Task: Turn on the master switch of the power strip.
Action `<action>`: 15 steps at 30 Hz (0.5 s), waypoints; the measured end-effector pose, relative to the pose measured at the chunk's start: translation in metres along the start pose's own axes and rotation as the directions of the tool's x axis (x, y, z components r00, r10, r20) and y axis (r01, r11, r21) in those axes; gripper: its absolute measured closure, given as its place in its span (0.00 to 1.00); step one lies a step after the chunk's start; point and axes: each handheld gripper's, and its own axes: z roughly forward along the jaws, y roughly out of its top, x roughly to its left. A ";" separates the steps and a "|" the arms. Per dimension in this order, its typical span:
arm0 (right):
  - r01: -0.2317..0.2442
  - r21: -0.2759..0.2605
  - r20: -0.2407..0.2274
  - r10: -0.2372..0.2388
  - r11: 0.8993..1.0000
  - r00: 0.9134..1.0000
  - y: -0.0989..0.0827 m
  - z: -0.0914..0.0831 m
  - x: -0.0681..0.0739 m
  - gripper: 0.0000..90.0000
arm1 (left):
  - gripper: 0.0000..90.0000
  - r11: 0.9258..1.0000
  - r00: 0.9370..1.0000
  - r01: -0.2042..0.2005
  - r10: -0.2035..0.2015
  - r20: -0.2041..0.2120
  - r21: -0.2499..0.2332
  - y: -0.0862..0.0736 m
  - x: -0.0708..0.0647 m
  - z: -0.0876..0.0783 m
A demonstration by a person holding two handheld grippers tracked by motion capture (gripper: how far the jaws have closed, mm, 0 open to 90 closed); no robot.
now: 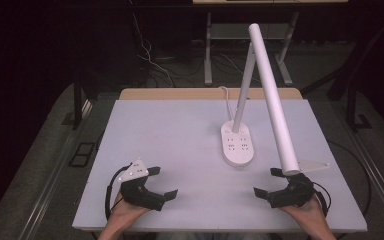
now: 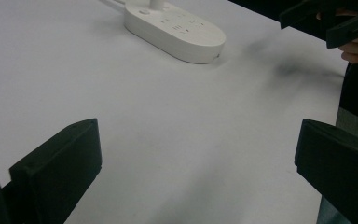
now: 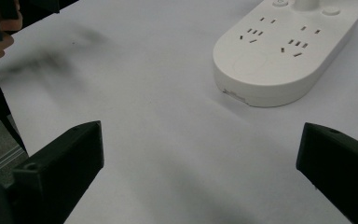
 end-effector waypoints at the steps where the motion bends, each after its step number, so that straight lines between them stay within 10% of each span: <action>1: 0.001 0.000 0.000 -0.001 1.000 1.000 0.000 0.000 0.000 0.00 | 0.00 1.000 1.000 0.000 0.000 0.000 0.009 0.001 0.000 0.000; 15: -0.008 -0.005 0.000 0.008 1.000 1.000 0.000 -0.002 -0.001 0.00 | 0.00 0.996 0.999 0.009 -0.012 0.042 0.087 0.014 0.005 0.005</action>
